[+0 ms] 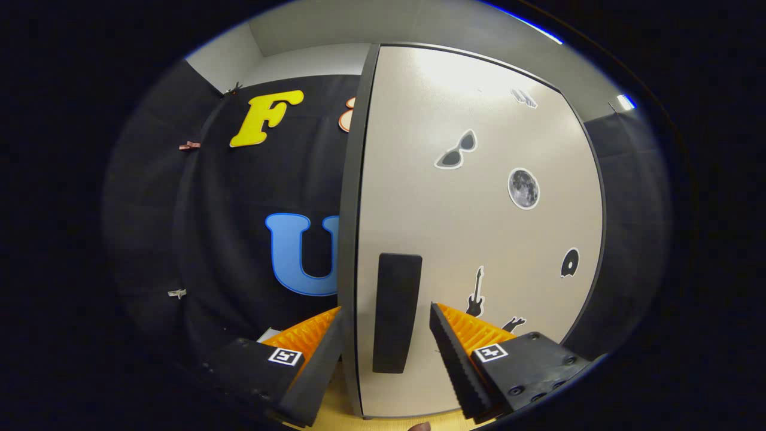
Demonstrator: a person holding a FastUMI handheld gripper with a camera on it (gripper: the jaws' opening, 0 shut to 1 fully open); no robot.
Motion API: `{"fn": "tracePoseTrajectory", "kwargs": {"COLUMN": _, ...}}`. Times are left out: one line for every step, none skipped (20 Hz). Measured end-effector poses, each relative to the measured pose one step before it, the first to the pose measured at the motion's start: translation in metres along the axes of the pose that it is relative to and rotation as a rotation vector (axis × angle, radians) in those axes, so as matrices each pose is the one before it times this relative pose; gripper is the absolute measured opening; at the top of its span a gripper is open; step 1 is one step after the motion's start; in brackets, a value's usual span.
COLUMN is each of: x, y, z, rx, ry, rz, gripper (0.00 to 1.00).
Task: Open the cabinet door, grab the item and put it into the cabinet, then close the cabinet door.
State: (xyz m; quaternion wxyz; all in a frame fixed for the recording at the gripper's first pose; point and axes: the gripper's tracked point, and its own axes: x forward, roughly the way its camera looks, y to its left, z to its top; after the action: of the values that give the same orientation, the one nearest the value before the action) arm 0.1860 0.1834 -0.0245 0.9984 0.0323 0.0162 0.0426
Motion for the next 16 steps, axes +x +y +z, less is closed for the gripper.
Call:
{"fn": "tracePoseTrajectory", "kwargs": {"x": 0.00513, "y": -0.00255, "z": -0.00229, "rx": 0.01074, "ry": 0.00267, "rz": -0.01032, "gripper": 0.75}}
{"fn": "tracePoseTrajectory", "kwargs": {"x": 0.00394, "y": -0.00368, "z": -0.00173, "rx": 0.01223, "ry": 0.00718, "rz": -0.00973, "gripper": 0.67}}
{"fn": "tracePoseTrajectory", "kwargs": {"x": -0.00108, "y": 0.00201, "z": -0.00282, "rx": 0.02288, "ry": 0.02, "rz": 0.00383, "gripper": 0.51}}
{"fn": "tracePoseTrajectory", "kwargs": {"x": 0.00346, "y": 0.0006, "z": 0.00383, "rx": 0.01328, "ry": -0.02847, "rz": 0.00071, "gripper": 0.5}}
{"fn": "tracePoseTrajectory", "kwargs": {"x": 0.00012, "y": 0.0035, "z": -0.00074, "rx": 0.00142, "ry": 0.00282, "rz": 0.01708, "gripper": 0.5}}
{"fn": "tracePoseTrajectory", "kwargs": {"x": -0.00199, "y": -0.00043, "z": -0.00028, "rx": -0.00556, "ry": -0.0078, "rz": -0.01757, "gripper": 0.49}}
{"fn": "tracePoseTrajectory", "kwargs": {"x": -0.00136, "y": -0.00112, "z": 0.00157, "rx": -0.0051, "ry": 0.00644, "rz": -0.00072, "gripper": 0.36}}
{"fn": "tracePoseTrajectory", "kwargs": {"x": 0.00038, "y": 0.00058, "z": -0.003, "rx": -0.00064, "ry": 0.0201, "rz": 0.00047, "gripper": 0.31}}
{"fn": "tracePoseTrajectory", "kwargs": {"x": -0.00224, "y": 0.00014, "z": -0.00018, "rx": 0.00485, "ry": 0.01986, "rz": 0.00687, "gripper": 0.26}}
{"fn": "tracePoseTrajectory", "kwargs": {"x": -0.00041, "y": 0.0005, "z": -0.00058, "rx": 0.00035, "ry": 0.00891, "rz": 0.01502, "gripper": 0.21}}
{"fn": "tracePoseTrajectory", "kwargs": {"x": -0.00316, "y": -0.00026, "z": 0.00074, "rx": -0.00431, "ry": 0.00645, "rz": 0.0146, "gripper": 0.21}}
{"fn": "tracePoseTrajectory", "kwargs": {"x": -0.00284, "y": 0.00028, "z": -0.00085, "rx": -0.00094, "ry": 0.00523, "rz": 0.01394, "gripper": 0.21}}
{"fn": "tracePoseTrajectory", "kwargs": {"x": -0.00374, "y": -0.00004, "z": -0.00068, "rx": 0.00186, "ry": 0.00551, "rz": 0.01385, "gripper": 0.21}}
{"fn": "tracePoseTrajectory", "kwargs": {"x": -0.00639, "y": -0.00035, "z": 0.00002, "rx": 0.00234, "ry": 0.00324, "rz": 0.01421, "gripper": 0.21}}
{"fn": "tracePoseTrajectory", "kwargs": {"x": -0.00727, "y": -0.0009, "z": 0.00086, "rx": 0.00493, "ry": 0.00085, "rz": 0.01177, "gripper": 0.21}}
{"fn": "tracePoseTrajectory", "kwargs": {"x": -0.00834, "y": -0.00093, "z": 0.00058, "rx": 0.00353, "ry": -0.0009, "rz": 0.01049, "gripper": 0.21}}
